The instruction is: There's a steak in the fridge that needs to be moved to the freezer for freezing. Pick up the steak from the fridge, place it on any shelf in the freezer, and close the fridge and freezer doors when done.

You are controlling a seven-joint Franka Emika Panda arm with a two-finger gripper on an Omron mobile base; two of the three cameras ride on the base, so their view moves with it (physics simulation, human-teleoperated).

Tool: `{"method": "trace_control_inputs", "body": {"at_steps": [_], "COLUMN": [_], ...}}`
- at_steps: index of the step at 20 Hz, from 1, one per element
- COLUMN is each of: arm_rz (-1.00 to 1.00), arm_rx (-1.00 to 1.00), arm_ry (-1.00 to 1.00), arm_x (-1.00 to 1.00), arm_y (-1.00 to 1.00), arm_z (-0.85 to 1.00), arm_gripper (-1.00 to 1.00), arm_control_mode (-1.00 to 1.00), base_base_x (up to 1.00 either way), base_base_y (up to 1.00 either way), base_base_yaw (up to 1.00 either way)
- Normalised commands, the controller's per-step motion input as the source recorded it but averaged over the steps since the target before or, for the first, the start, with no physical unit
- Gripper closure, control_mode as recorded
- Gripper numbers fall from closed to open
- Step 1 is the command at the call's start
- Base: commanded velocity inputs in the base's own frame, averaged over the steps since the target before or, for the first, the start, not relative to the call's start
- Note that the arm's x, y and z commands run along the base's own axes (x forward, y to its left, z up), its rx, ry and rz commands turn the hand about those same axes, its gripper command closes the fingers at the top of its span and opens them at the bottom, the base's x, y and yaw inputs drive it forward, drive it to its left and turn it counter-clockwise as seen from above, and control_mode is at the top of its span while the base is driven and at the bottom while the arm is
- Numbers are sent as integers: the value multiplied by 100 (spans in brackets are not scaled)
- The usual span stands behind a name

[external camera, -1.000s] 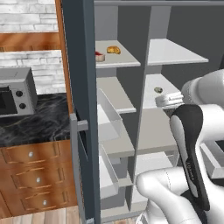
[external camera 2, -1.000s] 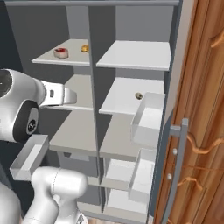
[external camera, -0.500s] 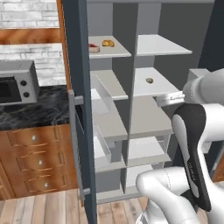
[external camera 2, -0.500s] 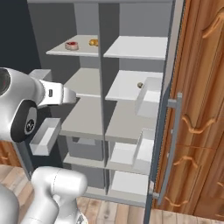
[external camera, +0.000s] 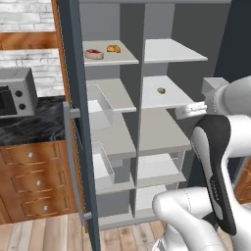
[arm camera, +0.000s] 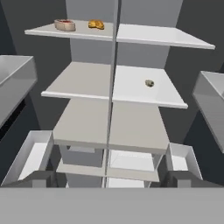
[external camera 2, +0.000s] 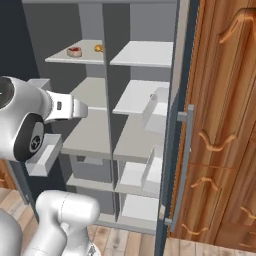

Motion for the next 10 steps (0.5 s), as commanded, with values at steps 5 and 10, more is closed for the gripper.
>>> {"method": "trace_control_inputs", "body": {"at_steps": [5,10], "arm_rz": [0,0], "arm_rx": [0,0], "arm_ry": [0,0], "arm_x": [0,0], "arm_y": [0,0], "arm_z": [0,0], "arm_gripper": [-100,-100], "arm_control_mode": [100,100], "base_base_x": [-80,-33], "base_base_y": [0,2], "base_base_yaw": [0,0]}}
